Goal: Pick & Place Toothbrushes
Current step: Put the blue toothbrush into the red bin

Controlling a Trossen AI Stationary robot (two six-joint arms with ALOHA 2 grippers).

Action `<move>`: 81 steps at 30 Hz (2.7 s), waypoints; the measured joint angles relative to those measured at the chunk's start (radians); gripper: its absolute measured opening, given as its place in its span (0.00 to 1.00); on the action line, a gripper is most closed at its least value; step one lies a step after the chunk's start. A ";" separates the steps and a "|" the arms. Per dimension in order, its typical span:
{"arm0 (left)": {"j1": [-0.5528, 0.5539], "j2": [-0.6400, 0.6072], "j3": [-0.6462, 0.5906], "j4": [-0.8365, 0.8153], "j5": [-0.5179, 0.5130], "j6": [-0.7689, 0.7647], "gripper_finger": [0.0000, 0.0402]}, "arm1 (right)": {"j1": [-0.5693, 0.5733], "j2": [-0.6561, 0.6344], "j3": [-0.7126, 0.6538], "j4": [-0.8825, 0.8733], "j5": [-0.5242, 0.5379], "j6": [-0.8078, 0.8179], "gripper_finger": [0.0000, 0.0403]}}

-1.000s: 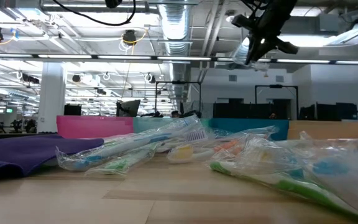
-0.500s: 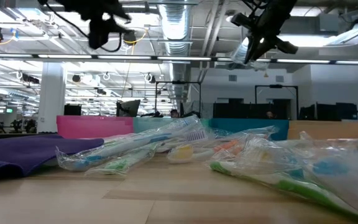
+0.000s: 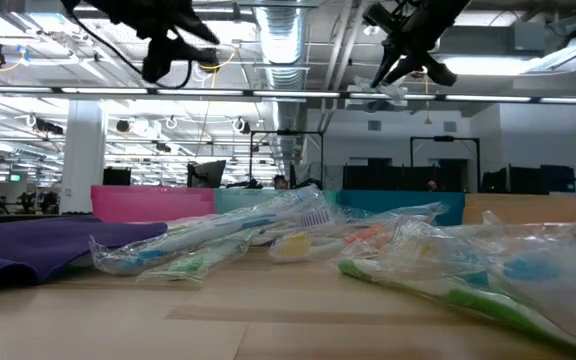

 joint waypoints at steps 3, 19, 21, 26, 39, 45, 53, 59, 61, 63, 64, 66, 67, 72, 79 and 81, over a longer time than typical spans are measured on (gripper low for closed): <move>0.009 0.000 0.000 0.089 0.000 -0.005 0.32 | -0.008 0.000 0.000 0.046 -0.041 -0.018 0.02; 0.078 0.111 0.000 0.319 0.120 -0.130 0.32 | -0.005 0.000 0.000 0.350 -0.173 0.035 0.02; 0.094 0.167 0.000 0.430 0.226 -0.187 0.32 | 0.001 0.000 0.000 0.381 -0.176 0.037 0.02; 0.130 0.258 0.000 0.690 0.320 -0.311 0.32 | 0.005 0.000 0.000 0.387 -0.212 0.053 0.02; 0.219 0.432 0.000 1.059 0.410 -0.567 0.46 | 0.040 0.088 -0.001 0.581 -0.328 0.109 0.02; 0.239 0.449 0.000 1.128 0.380 -0.539 0.56 | 0.036 0.131 0.000 0.608 -0.378 0.102 0.02; 0.281 0.452 0.000 1.075 0.369 -0.520 0.55 | 0.052 0.130 0.000 0.641 -0.397 0.106 0.03; 0.299 0.452 0.000 1.067 0.352 -0.482 0.54 | 0.050 0.130 0.000 0.644 -0.363 0.132 0.03; 0.295 0.451 0.000 1.032 0.325 -0.457 0.54 | 0.050 0.130 0.000 0.645 -0.343 0.132 0.03; 0.286 0.456 0.000 1.004 0.298 -0.448 0.54 | 0.050 0.143 0.000 0.654 -0.326 0.128 0.03; 0.282 0.462 0.000 1.008 0.291 -0.447 0.54 | 0.050 0.157 0.002 0.668 -0.326 0.128 0.03; 0.281 0.463 0.000 1.009 0.287 -0.447 0.54 | 0.049 0.174 -0.003 0.663 -0.333 0.132 0.03; 0.281 0.463 0.000 1.012 0.287 -0.447 0.54 | 0.049 0.185 -0.003 0.685 -0.344 0.134 0.03; 0.281 0.467 0.000 1.018 0.297 -0.447 0.54 | 0.051 0.231 0.000 0.723 -0.375 0.149 0.03; 0.281 0.467 0.000 1.016 0.313 -0.449 0.54 | 0.043 0.272 0.000 0.755 -0.404 0.164 0.03; 0.281 0.467 0.000 1.016 0.314 -0.449 0.54 | 0.042 0.291 0.000 0.783 -0.404 0.179 0.03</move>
